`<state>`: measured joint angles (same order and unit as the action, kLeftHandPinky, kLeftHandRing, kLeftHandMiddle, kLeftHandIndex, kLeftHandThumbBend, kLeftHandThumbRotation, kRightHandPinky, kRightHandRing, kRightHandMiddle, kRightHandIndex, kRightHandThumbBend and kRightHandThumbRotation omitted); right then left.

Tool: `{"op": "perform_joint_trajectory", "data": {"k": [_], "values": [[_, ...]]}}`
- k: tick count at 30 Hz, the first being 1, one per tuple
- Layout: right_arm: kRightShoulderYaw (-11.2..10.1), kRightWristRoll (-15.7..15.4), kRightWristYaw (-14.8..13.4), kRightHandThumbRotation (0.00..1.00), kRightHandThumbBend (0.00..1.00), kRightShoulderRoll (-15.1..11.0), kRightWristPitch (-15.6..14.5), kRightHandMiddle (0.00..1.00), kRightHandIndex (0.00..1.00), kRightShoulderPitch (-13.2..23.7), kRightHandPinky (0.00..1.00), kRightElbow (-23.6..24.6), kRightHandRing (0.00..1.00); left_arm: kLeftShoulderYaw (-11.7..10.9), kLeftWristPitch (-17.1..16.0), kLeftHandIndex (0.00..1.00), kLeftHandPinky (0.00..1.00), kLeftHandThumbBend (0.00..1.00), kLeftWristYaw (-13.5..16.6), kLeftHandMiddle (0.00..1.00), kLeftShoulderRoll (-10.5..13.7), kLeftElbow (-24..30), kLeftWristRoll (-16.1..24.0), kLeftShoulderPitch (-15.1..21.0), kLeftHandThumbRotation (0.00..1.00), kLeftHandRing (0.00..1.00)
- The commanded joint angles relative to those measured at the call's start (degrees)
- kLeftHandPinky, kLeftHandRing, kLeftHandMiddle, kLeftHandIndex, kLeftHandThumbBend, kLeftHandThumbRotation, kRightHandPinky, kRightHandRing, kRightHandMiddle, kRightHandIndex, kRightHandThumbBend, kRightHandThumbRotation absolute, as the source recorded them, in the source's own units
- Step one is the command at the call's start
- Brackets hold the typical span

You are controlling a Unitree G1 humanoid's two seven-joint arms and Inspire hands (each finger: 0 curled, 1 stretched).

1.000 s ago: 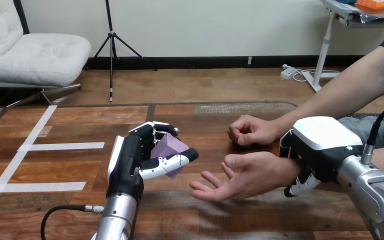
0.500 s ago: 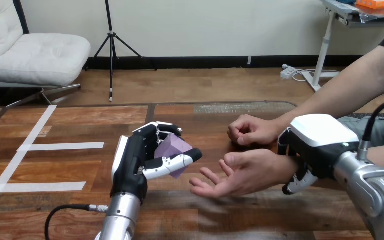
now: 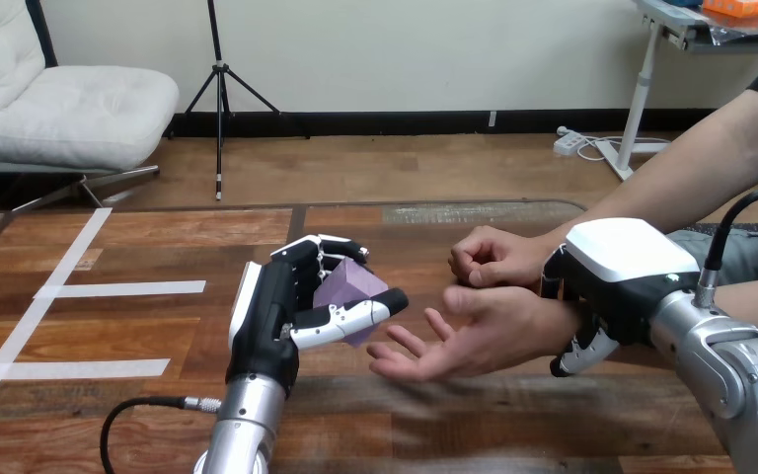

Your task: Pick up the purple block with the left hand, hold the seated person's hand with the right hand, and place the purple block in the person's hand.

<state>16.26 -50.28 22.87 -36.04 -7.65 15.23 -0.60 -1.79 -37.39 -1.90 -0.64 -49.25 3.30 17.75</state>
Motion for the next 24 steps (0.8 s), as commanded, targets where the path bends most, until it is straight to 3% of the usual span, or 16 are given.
{"op": "perform_joint_trajectory", "data": {"k": [1,24], "values": [[-0.09,-1.16,-1.17,0.0,0.73,1.02,-0.87,0.51,0.51,6.22,0.39,-0.67,0.45,0.55,-0.08,0.5,0.33,0.85,0.32,0.48,-0.52,0.37,0.16,5.13,0.11,0.39],[0.82,-0.63,-1.52,0.0,0.7,2.04,-1.21,0.49,0.52,8.05,0.38,-0.95,0.44,1.73,1.21,0.5,0.33,0.86,1.28,0.48,-1.4,0.82,0.88,5.44,0.11,0.39]]}}
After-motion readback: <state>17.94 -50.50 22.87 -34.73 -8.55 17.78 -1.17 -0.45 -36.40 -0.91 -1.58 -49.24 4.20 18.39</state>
